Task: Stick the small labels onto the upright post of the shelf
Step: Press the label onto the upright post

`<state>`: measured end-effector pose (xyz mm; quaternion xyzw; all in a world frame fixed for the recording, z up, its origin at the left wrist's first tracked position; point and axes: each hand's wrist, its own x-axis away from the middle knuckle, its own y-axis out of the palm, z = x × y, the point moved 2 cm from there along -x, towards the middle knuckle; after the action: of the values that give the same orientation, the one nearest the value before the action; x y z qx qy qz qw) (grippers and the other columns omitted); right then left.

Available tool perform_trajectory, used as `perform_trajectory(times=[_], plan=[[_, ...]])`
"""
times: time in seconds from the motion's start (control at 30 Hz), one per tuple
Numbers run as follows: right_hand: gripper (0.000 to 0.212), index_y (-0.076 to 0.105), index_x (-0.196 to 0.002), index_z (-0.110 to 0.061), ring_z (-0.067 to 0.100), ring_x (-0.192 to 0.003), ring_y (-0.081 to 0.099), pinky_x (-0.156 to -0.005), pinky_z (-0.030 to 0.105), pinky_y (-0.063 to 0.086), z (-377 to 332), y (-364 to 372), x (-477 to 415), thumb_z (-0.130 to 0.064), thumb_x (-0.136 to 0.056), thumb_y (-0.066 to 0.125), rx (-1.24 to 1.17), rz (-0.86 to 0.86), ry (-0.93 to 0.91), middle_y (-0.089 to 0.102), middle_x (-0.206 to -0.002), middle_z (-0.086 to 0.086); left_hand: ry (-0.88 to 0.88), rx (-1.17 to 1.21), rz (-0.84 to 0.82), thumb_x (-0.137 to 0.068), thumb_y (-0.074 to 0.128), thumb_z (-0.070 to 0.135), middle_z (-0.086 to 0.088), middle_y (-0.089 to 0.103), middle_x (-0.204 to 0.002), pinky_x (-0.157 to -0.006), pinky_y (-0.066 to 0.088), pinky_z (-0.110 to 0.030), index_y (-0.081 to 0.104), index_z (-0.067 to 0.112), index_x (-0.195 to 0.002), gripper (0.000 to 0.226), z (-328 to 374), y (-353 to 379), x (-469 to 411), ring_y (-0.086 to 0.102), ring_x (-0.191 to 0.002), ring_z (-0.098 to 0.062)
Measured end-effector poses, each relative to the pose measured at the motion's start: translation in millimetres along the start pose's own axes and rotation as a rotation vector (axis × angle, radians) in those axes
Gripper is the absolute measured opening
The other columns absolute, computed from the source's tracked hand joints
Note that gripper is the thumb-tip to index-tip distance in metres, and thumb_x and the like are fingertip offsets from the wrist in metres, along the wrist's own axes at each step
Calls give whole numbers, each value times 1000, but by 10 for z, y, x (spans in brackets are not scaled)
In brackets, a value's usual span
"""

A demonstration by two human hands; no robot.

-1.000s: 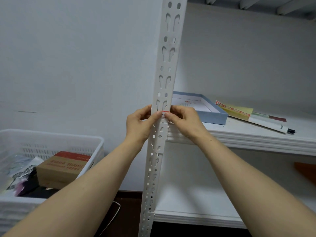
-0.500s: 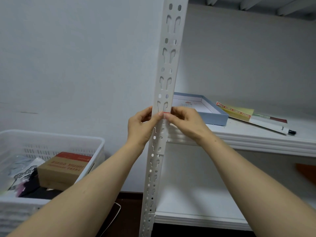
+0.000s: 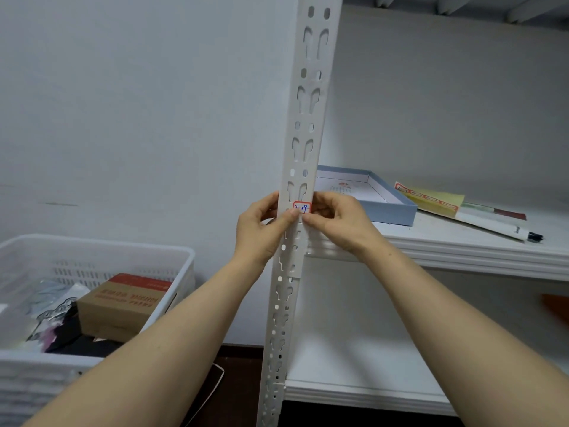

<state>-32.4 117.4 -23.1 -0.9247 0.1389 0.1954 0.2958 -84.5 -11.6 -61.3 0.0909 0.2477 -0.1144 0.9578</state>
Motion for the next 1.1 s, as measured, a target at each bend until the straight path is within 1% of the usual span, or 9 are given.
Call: perform_trajectory(times=[0.13,0.23,0.33,0.43,0.5,0.63,0.87,1.0,1.1], plan=[[43,66,-110,-10,11,-91,65,-87,18,49,-44,-42,56,13,-80,46,26,-17,-27,70,-102,5,0,-15,15,-84,69,12,-6,65,-116,-88,49,-14,64,19,-123,39,-26,17,75,61,-101,-6],[44,64,-114,-9,13,-98,66,-94,24,50,-10,-41,24,12,-81,44,-7,40,-13,71,-101,4,2,-47,91,-88,63,17,2,62,-118,-100,45,-24,63,32,-115,31,-18,50,106,59,-109,-10],[42,58,-121,-3,22,-99,66,-98,37,48,56,-47,-20,9,-82,47,-27,164,24,69,-98,6,243,-330,281,-84,59,27,2,42,-122,-100,25,-4,52,13,-132,51,65,110,157,41,-116,-11],[33,66,-109,-5,24,-94,66,-95,37,50,23,-163,-34,5,-83,50,36,296,-34,67,-91,2,457,-456,347,-74,51,27,-14,38,-129,-106,24,-20,49,6,-133,62,226,240,169,31,-117,-16],[30,70,-102,-9,23,-92,66,-92,36,50,2,-373,-69,2,-84,48,85,504,-78,67,-87,-1,569,-481,288,-74,50,21,-18,41,-128,-105,29,-29,53,6,-129,57,348,350,179,34,-118,-22],[34,69,-105,-12,29,-99,64,-91,36,48,180,-1011,-230,-3,-85,43,275,789,2,68,-108,9,708,-500,17,-77,46,14,-14,51,-118,-100,34,-21,63,4,-116,44,460,611,165,43,-112,-19],[35,58,-124,-16,36,-119,49,-92,37,40,751,-1601,-434,-21,-89,58,969,415,477,57,-127,16,591,-596,-242,-83,54,5,-7,61,-108,-85,46,-29,71,7,-101,26,533,939,39,55,-104,-22],[21,71,-103,-18,39,-106,56,-82,34,41,852,-1709,-435,-29,-89,58,973,483,545,63,-111,20,519,-673,-290,-84,56,4,-4,59,-114,-88,46,-30,71,9,-104,25,473,1016,-65,51,-110,-19],[38,67,-93,-7,42,-92,58,-69,36,38,646,-1854,-359,-38,-95,47,692,773,344,63,-98,26,473,-689,-306,-86,54,5,-3,58,-116,-90,46,-33,71,10,-105,26,456,1073,-108,50,-112,-18]])
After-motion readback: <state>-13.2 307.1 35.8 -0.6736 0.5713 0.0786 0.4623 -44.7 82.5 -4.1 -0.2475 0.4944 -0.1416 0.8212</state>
